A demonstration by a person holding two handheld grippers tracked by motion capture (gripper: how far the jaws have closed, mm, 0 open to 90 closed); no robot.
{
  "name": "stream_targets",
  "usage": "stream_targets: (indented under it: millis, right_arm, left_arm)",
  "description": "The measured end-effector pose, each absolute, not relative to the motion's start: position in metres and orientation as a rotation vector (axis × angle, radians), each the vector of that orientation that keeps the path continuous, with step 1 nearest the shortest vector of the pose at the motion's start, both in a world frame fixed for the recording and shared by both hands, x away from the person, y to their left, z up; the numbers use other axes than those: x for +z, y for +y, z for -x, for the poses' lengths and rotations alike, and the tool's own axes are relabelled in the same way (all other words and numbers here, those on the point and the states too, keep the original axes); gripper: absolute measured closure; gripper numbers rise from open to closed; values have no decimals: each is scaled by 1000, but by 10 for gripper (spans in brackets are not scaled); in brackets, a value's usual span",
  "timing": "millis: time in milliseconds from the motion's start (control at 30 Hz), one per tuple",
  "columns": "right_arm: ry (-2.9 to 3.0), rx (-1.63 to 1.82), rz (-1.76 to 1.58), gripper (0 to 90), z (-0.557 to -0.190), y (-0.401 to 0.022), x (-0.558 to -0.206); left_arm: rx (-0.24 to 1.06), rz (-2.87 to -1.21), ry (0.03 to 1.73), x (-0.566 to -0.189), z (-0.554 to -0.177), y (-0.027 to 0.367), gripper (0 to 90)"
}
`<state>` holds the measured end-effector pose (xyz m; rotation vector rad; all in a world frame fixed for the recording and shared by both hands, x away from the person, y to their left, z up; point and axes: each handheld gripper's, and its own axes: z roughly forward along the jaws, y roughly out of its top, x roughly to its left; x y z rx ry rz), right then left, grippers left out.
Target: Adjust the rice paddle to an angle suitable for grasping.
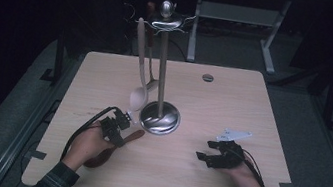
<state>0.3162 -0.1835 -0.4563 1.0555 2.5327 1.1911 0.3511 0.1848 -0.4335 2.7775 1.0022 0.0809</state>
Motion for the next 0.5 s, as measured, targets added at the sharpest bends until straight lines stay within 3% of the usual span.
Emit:
stream_targets:
  millis: [267,500]
  right_arm:
    - [2536,1187,-1056,345,-318,-181,-457]
    - [2531,1187,-1060,345,-318,-181,-457]
  left_arm:
    - [76,-2722,950,-427,-344,190,786]
    - [93,-2546,864,-406,-328,196,788]
